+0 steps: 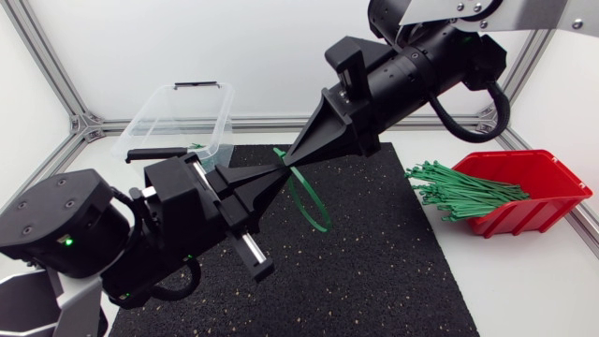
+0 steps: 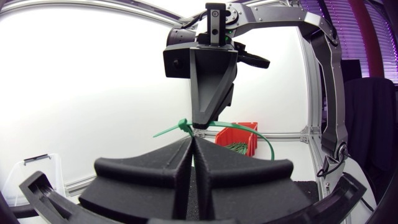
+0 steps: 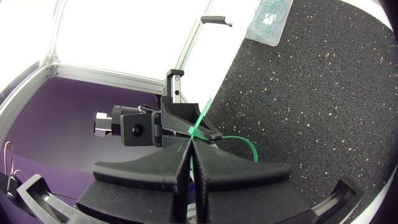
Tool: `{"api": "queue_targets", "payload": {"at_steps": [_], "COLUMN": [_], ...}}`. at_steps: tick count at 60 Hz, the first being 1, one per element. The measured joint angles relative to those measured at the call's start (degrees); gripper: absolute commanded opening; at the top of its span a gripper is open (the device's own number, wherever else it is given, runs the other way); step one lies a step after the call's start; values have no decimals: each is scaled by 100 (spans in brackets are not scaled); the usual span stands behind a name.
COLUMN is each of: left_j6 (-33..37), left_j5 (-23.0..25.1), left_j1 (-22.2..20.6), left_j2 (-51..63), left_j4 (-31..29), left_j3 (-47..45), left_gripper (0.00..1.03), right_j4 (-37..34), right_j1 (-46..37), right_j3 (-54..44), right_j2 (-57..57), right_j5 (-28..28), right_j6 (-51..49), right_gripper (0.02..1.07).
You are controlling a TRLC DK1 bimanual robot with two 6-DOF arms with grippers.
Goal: Take a green cable tie from the red box, thread the tail through the head to close it, then place it in the transparent bin on the left.
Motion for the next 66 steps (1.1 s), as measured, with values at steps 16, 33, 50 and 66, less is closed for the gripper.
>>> {"api": "queue_targets", "payload": {"at_steps": [16, 33, 50, 66], "left_j6": [-70, -170, -195, -302], "left_j5": [146, 286, 682, 1300], "left_j1": [17, 52, 212, 511], "left_j2": [-341, -376, -407, -710], "left_j4": [-387, -409, -511, -758], "left_j3": [-2, -2, -2, 4], "left_gripper": [4, 4, 4, 4], "right_j4": [20, 37, 46, 83], "right_j1": [72, 98, 103, 31], "right_j3": [0, 0, 0, 2], "right_j2": [-94, -195, -323, -393], "right_j5": [57, 236, 715, 1161], "right_j6": [0, -66, -258, -393], "right_gripper": [8, 29, 37, 37]}}
